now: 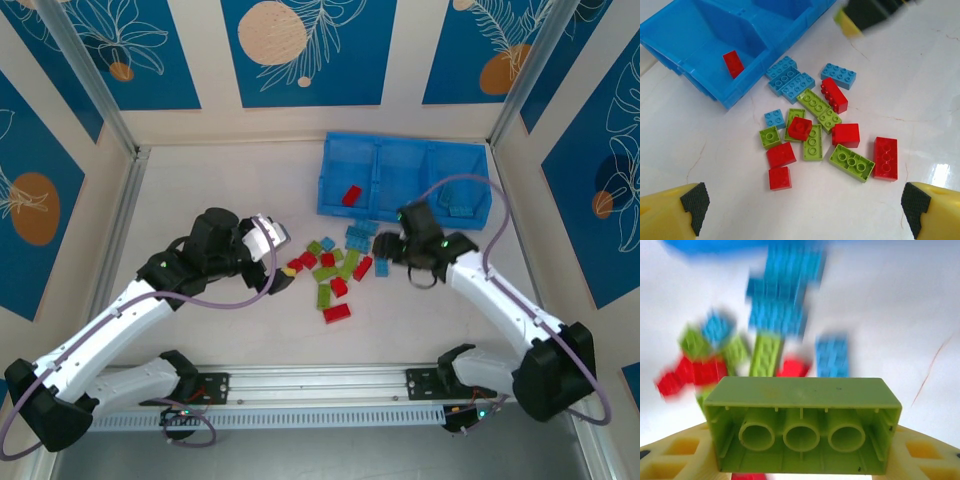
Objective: Sort the legos into containers by color
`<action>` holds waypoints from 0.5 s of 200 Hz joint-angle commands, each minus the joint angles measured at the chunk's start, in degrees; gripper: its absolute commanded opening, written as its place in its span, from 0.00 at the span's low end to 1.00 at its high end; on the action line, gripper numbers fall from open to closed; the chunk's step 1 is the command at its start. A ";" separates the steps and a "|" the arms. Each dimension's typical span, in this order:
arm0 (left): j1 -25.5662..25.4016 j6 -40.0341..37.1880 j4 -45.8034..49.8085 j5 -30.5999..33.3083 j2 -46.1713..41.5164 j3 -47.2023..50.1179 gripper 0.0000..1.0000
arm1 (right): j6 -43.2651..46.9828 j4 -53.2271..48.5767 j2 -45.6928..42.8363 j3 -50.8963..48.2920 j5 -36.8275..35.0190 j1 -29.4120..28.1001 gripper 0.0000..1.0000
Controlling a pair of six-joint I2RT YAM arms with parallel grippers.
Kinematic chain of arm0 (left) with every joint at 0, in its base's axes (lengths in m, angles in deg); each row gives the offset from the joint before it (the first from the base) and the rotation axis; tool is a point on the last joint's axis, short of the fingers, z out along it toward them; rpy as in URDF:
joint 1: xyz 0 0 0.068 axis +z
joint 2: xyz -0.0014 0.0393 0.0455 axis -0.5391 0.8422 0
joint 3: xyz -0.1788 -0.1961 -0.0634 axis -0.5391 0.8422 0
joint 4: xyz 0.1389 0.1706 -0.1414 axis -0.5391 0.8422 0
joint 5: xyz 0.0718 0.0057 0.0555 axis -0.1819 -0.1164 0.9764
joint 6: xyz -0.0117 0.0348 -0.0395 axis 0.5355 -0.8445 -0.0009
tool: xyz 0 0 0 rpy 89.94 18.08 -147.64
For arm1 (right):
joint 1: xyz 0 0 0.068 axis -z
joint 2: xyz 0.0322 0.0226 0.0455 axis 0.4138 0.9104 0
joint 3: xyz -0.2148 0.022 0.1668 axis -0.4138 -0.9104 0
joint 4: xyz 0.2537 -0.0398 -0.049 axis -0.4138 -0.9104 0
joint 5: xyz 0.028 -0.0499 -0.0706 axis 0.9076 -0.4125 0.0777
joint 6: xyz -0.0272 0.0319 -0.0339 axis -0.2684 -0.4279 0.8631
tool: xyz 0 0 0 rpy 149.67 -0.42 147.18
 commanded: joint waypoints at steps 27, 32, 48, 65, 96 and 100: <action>0.45 -1.90 -1.35 4.04 -1.57 2.22 1.00 | 7.55 4.90 22.11 22.89 9.96 14.28 0.51; 0.42 -2.03 -1.38 4.34 -1.61 2.26 1.00 | 7.15 4.52 24.49 25.33 10.19 14.90 0.52; 0.46 -2.01 -1.45 5.20 -1.66 2.33 1.00 | 6.04 1.55 31.67 32.96 12.52 15.91 0.61; 0.44 -1.86 -2.00 5.13 -1.89 2.79 1.00 | 5.69 -1.29 36.42 39.28 13.00 15.53 0.76; 0.46 0.00 -2.71 1.64 -1.74 2.14 1.00 | 5.13 -3.09 38.03 43.53 11.18 15.00 0.84; 0.42 0.18 -2.57 1.52 -1.73 1.96 1.00 | 4.97 -3.33 37.91 43.74 11.04 14.87 0.85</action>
